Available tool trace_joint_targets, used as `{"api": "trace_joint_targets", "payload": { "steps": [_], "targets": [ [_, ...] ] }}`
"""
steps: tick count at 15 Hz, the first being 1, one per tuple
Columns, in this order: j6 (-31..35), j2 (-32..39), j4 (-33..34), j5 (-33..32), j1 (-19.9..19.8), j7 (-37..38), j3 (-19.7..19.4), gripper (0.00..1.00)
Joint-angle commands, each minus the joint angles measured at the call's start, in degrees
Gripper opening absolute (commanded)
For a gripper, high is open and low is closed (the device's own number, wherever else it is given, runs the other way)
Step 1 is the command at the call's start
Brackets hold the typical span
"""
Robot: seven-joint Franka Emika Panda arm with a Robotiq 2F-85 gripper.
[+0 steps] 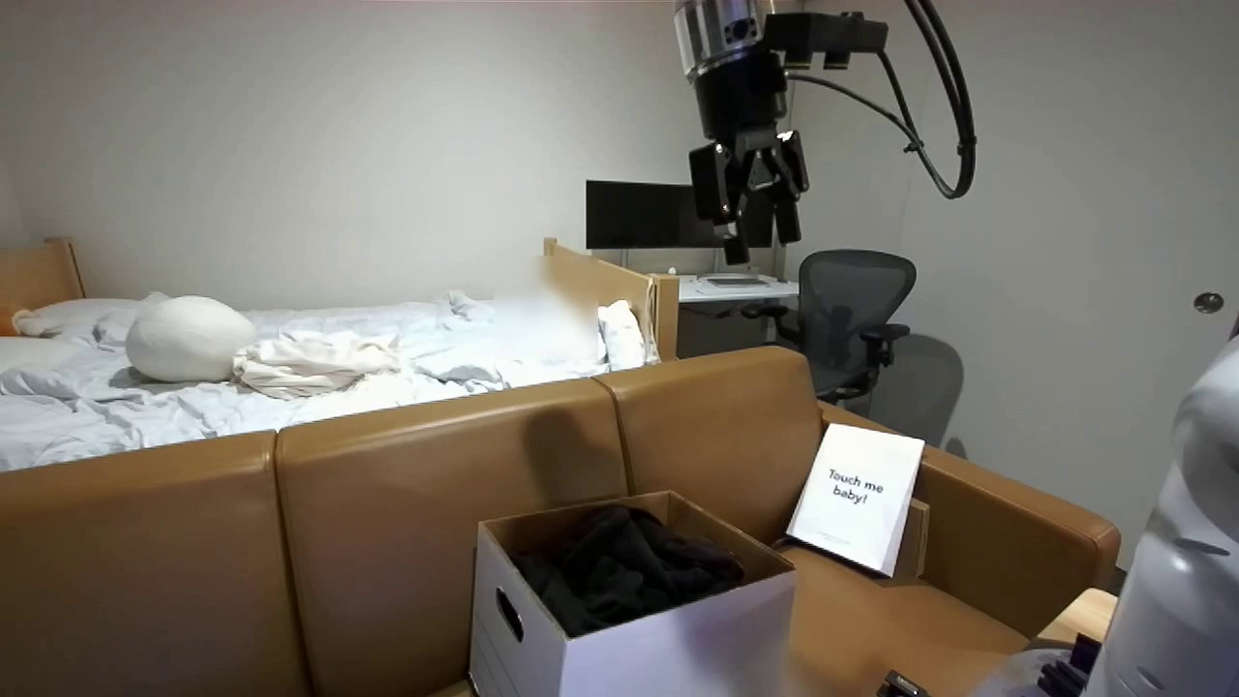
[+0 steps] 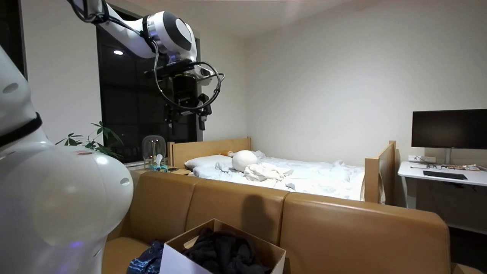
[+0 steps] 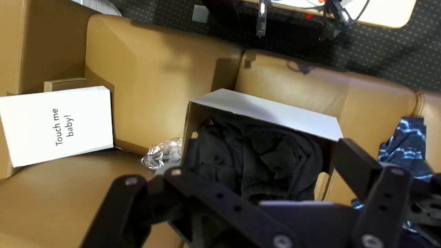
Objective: Put the white paper bag in the box
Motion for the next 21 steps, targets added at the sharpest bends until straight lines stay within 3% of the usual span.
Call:
{"api": "trace_joint_targets", "payload": {
  "steps": [1,5,10,14,17,18,21],
  "targets": [
    [3.4,-1.3,-0.3,0.6,-1.6,6.5,-2.5,1.0],
    [7.3,-2.4,-1.1,-1.4,-7.1,5.5,-10.3,1.0],
    [16.5,2.7,-0.4,-3.1,-16.5,7.1,-20.3,1.0],
    [32.2,9.4,-6.8,-7.0,-20.7,18.0,-18.5,1.0],
    [28.5,13.8,-7.8,-8.3,-20.2,24.7,-17.2,1.0],
    [30.1,12.3,-7.8,-7.1,-19.7,21.0,-18.7,1.0],
    [30.0,14.9,-8.0,-7.2,-19.3,23.2,-17.9,1.0]
  ]
}}
